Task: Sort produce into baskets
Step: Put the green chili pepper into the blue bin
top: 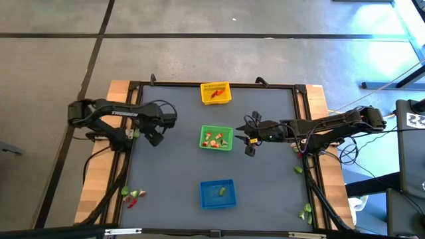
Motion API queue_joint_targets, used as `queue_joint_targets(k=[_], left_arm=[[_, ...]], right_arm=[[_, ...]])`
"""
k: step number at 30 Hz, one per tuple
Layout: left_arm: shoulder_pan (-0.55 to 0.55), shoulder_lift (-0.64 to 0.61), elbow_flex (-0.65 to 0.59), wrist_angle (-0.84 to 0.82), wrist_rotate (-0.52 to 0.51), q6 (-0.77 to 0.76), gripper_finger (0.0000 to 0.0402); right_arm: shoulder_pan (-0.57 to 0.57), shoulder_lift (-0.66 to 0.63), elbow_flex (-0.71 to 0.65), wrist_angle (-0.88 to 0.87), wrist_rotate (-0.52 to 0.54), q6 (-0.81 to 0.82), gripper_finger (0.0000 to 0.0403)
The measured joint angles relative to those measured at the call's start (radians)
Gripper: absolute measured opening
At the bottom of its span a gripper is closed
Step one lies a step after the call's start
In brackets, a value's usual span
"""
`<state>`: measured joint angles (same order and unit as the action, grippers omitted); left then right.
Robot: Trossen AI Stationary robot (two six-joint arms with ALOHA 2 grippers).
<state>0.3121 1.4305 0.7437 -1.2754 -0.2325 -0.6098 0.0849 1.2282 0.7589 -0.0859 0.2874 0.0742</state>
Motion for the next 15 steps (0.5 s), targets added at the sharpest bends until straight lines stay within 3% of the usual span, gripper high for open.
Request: queue_joint_targets(k=[15], left_arm=[[0.106,0.286,0.0,-0.01,-0.014,0.152,0.0184]], right_arm=[[0.0,0.0,0.0,0.005,0.0,0.0,0.0152]])
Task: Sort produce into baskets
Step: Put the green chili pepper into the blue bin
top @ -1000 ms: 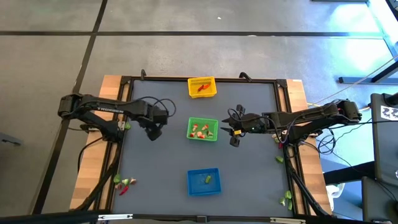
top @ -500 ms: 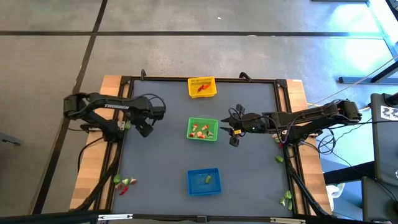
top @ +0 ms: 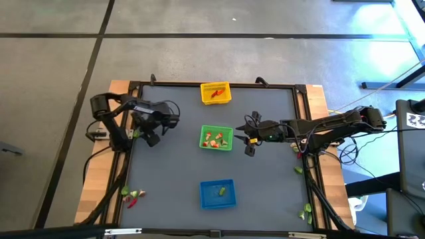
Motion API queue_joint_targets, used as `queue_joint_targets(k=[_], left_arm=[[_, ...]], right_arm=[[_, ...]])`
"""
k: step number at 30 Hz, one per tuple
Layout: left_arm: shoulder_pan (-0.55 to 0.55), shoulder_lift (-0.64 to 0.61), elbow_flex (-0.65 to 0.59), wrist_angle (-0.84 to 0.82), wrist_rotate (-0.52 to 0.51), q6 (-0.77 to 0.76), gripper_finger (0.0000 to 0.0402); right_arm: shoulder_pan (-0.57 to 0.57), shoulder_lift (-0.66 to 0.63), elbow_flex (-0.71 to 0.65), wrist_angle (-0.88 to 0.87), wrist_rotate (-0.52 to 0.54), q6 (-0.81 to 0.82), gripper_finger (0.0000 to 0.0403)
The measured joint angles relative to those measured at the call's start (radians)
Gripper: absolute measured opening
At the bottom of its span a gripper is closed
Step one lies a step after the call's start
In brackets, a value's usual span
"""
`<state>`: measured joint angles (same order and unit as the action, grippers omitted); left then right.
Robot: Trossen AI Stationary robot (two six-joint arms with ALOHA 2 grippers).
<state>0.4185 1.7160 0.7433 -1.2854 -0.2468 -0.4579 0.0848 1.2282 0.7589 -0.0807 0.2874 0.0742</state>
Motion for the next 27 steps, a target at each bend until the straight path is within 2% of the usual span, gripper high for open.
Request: queue_joint_targets(k=[6,12,19,27], left_arm=[[0.021,0.046,-0.004,0.024,0.001,0.041,0.0177],[0.048,0.045,-0.055,0.054,0.01,0.069,0.0127],[0.031,0.042,-0.047,0.048,0.021,0.087,0.0062],[-0.022,0.022,-0.016,0.022,0.018,0.101,0.0044]], right_arm=[[0.0,0.0,0.0,-0.012,0.0,0.0,0.0152],[0.0,0.0,0.0,-0.029,0.0,0.0,0.0152],[0.0,0.0,0.0,-0.029,0.0,0.0,0.0152],[0.0,0.0,0.0,-0.029,0.0,0.0,0.0152]])
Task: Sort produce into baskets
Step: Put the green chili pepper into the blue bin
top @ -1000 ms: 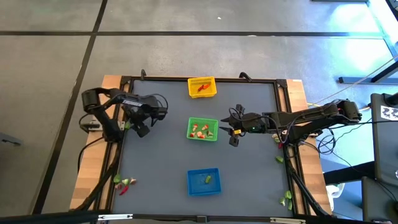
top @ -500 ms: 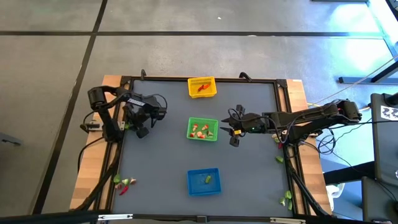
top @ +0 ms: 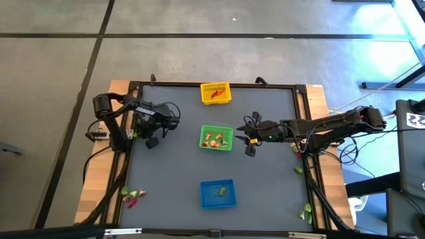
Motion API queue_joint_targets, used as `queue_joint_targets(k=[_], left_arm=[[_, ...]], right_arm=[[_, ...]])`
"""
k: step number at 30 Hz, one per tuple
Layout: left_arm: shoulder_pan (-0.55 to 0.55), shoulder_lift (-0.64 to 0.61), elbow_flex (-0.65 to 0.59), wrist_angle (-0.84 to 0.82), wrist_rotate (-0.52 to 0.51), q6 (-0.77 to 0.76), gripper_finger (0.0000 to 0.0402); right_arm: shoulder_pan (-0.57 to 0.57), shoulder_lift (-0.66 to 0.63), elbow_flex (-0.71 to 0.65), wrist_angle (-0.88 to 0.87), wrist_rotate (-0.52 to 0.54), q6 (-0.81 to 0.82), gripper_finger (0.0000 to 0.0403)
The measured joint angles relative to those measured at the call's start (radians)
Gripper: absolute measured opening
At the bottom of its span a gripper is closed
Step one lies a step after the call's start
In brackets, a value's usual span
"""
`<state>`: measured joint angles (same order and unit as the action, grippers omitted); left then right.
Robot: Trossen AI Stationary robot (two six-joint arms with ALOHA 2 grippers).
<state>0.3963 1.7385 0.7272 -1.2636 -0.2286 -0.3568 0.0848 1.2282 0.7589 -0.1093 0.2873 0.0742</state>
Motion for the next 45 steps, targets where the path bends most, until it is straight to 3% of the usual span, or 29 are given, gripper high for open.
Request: queue_joint_targets(k=[18,30,45], left_arm=[[-0.18,-0.332,0.203,0.053,-0.003,-0.064,0.0006],[-0.335,-0.479,0.217,0.291,0.052,-0.163,0.0001],[-0.596,-0.484,0.217,0.804,0.07,-0.134,0.0005]], right_arm=[[0.0,0.0,0.0,0.001,0.0,0.0,0.0152],[0.0,0.0,0.0,-0.014,0.0,0.007,0.0152],[0.0,0.0,0.0,0.0,0.009,0.007,0.0152]])
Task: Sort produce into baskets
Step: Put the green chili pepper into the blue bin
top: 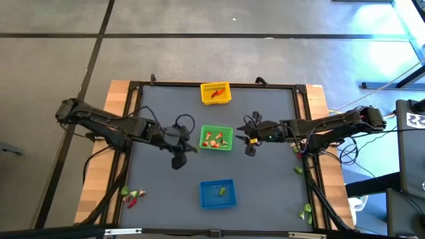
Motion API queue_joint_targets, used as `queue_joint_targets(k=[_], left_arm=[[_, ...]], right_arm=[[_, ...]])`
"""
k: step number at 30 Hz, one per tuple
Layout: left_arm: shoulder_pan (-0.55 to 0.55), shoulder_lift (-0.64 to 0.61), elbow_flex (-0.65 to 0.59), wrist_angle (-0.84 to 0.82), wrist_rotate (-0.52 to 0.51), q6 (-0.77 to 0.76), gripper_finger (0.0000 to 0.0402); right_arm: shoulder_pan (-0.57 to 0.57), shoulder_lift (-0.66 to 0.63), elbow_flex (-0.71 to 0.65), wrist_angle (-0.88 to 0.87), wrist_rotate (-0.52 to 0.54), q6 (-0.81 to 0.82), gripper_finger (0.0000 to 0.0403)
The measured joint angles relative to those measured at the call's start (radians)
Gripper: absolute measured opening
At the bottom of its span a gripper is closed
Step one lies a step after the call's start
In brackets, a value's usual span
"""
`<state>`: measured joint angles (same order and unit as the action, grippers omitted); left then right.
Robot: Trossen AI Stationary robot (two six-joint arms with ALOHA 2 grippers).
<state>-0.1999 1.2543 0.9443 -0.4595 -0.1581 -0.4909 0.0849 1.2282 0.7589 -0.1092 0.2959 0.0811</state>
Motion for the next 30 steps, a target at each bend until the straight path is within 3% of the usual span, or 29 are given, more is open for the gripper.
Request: queue_joint_targets(k=[9,16,22,27,30], left_arm=[[-0.104,0.074,0.0,0.245,-0.001,0.047,0.0006],[-0.176,0.199,0.0,0.434,-0.001,0.058,0.0006],[-0.184,0.239,0.0,0.371,-0.002,0.031,0.0006],[-0.19,0.24,0.0,0.184,0.024,-0.008,0.0011],[-0.196,0.241,-0.001,0.072,0.027,-0.036,0.0036]], right_arm=[[0.0,0.0,0.0,0.005,0.004,0.041,0.0152],[0.001,0.0,0.0,0.007,-0.117,0.091,0.0152],[0.0,0.0,0.0,0.038,-0.123,0.079,0.0152],[0.0,0.0,0.0,0.036,-0.123,0.071,0.0152],[0.0,0.0,0.0,0.032,-0.123,0.071,0.0152]])
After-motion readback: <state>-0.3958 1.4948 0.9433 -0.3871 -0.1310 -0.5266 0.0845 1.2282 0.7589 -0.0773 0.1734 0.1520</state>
